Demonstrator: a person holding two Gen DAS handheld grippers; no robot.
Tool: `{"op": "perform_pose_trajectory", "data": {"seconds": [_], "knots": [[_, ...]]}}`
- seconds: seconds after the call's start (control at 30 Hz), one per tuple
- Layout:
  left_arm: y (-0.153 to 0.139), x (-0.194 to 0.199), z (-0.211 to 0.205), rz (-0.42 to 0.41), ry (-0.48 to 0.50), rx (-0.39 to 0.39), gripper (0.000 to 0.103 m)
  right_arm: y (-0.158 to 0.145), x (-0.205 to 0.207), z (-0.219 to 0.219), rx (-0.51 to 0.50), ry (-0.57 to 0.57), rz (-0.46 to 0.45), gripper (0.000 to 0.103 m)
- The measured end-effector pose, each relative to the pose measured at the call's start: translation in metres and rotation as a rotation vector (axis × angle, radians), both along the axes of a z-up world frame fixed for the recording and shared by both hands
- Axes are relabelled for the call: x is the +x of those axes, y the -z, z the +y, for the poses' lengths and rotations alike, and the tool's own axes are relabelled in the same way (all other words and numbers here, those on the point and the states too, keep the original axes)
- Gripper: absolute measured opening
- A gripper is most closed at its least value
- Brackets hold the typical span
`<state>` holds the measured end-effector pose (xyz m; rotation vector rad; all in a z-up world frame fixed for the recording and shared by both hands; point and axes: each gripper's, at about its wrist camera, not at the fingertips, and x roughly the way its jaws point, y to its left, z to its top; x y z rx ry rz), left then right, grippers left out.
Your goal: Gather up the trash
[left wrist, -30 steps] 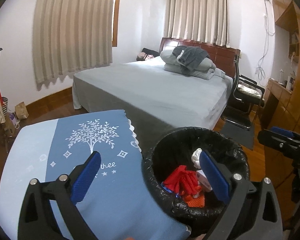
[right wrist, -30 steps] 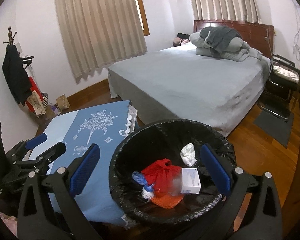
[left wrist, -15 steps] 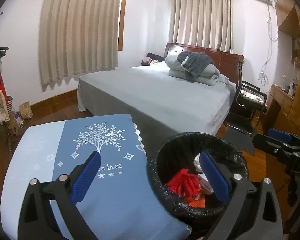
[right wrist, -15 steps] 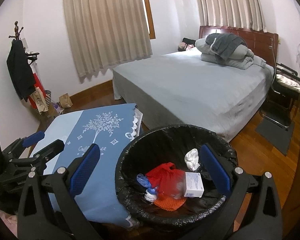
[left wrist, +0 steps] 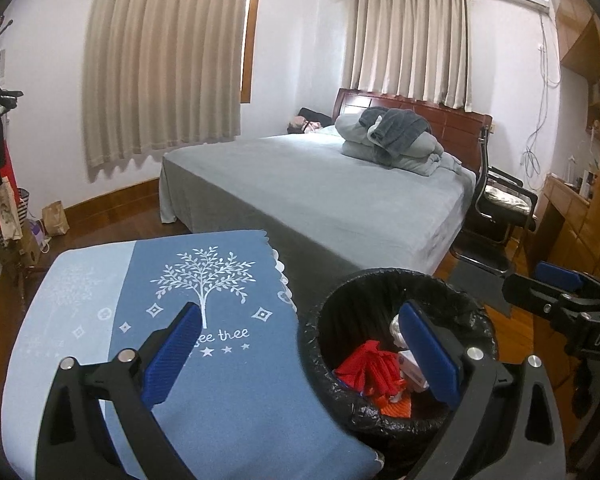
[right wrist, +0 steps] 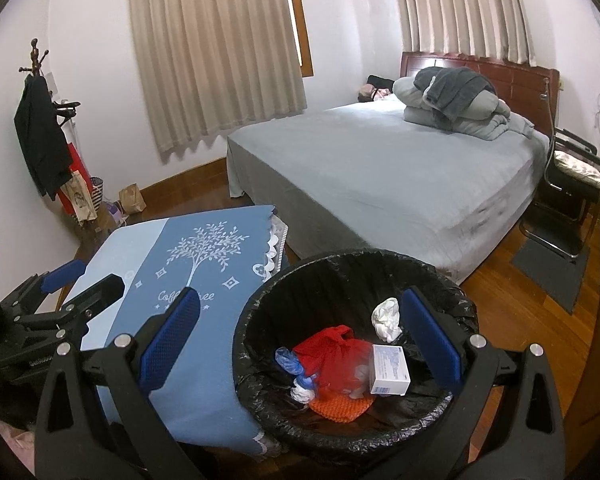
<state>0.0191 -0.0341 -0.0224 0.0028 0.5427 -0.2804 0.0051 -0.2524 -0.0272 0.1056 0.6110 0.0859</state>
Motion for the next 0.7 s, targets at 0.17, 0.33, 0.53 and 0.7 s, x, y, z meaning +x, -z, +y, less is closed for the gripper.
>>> {"op": "perform_pose_trajectory", "data": {"seconds": [0.17, 0.33, 0.53, 0.7], "knots": [[0.0007, 0.0011, -0.0007, -0.001, 0.000, 0.000, 0.097, -0.0007, 0.0012, 0.0012, -0.002, -0.001, -0.001, 0.098], [0.0007, 0.0012, -0.0004, -0.001, 0.000, 0.000, 0.097, -0.0010, 0.0011, 0.0015, -0.001, -0.001, -0.001, 0.098], [0.0010, 0.0012, 0.0000, -0.001, 0.000, 0.000, 0.097, -0.0001, 0.0011, 0.0017, -0.001, -0.001, 0.000, 0.098], [0.0014, 0.0013, 0.0003, 0.000, 0.001, 0.000, 0.097, -0.0003, 0.0012, 0.0022, 0.000, -0.001, 0.001, 0.098]]}}
